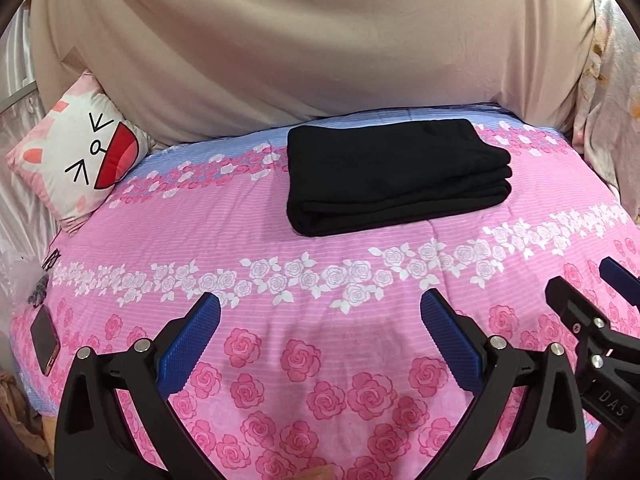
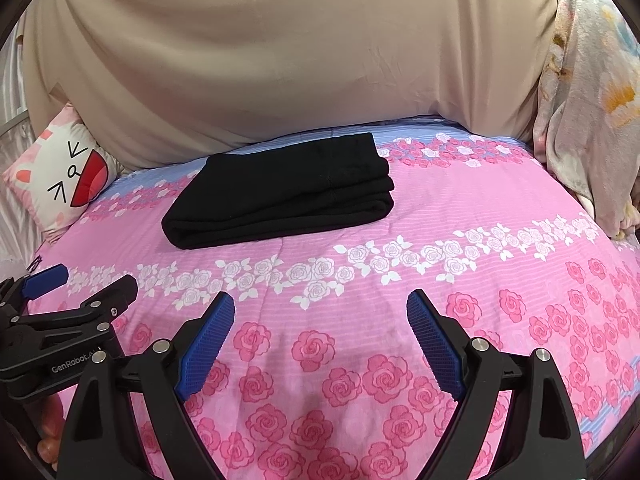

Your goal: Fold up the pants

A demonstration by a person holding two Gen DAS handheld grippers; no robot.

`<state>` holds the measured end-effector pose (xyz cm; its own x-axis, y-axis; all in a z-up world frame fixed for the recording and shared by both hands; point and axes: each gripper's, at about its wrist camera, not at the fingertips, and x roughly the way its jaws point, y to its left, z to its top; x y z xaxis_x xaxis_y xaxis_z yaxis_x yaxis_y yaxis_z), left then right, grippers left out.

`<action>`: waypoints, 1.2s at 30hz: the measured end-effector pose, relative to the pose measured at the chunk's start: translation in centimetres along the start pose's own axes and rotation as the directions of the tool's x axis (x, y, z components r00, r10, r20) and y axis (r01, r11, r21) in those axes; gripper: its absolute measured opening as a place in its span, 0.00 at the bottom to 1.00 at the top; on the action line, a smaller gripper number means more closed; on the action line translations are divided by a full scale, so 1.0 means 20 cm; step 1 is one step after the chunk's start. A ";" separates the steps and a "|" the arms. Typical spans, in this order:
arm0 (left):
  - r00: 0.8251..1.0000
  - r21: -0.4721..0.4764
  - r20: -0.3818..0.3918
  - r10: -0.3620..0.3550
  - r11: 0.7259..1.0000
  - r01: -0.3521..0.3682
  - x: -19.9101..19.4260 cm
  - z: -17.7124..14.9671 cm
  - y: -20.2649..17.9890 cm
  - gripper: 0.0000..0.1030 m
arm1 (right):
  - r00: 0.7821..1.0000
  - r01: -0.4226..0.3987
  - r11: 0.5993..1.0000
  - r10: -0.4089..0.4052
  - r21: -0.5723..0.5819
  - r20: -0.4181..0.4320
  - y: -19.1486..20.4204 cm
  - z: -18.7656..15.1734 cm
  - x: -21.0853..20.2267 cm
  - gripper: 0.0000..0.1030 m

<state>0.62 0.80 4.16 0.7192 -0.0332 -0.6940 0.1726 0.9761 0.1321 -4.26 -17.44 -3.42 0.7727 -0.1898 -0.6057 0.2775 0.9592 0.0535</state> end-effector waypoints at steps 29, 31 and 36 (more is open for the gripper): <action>1.000 -0.011 -0.028 -0.011 1.000 0.010 0.07 -0.02 -0.01 0.95 | 0.999 -0.005 1.000 0.005 -0.002 -0.041 0.02 -0.03 0.07 0.83; 1.000 -0.007 -0.028 -0.009 1.000 0.009 0.07 -0.02 -0.01 0.95 | 0.999 -0.004 1.000 0.004 -0.002 -0.044 0.02 -0.03 0.08 0.83; 0.999 -0.004 -0.032 -0.010 1.000 0.010 0.08 -0.02 -0.01 0.95 | 0.999 -0.006 1.000 0.005 -0.004 -0.049 0.02 -0.03 0.10 0.83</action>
<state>1.47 0.64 2.64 0.6955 -0.0360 -0.7176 0.1771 0.9765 0.1226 -2.94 -17.31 -4.99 0.7451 -0.1740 -0.6438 0.2708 0.9611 0.0536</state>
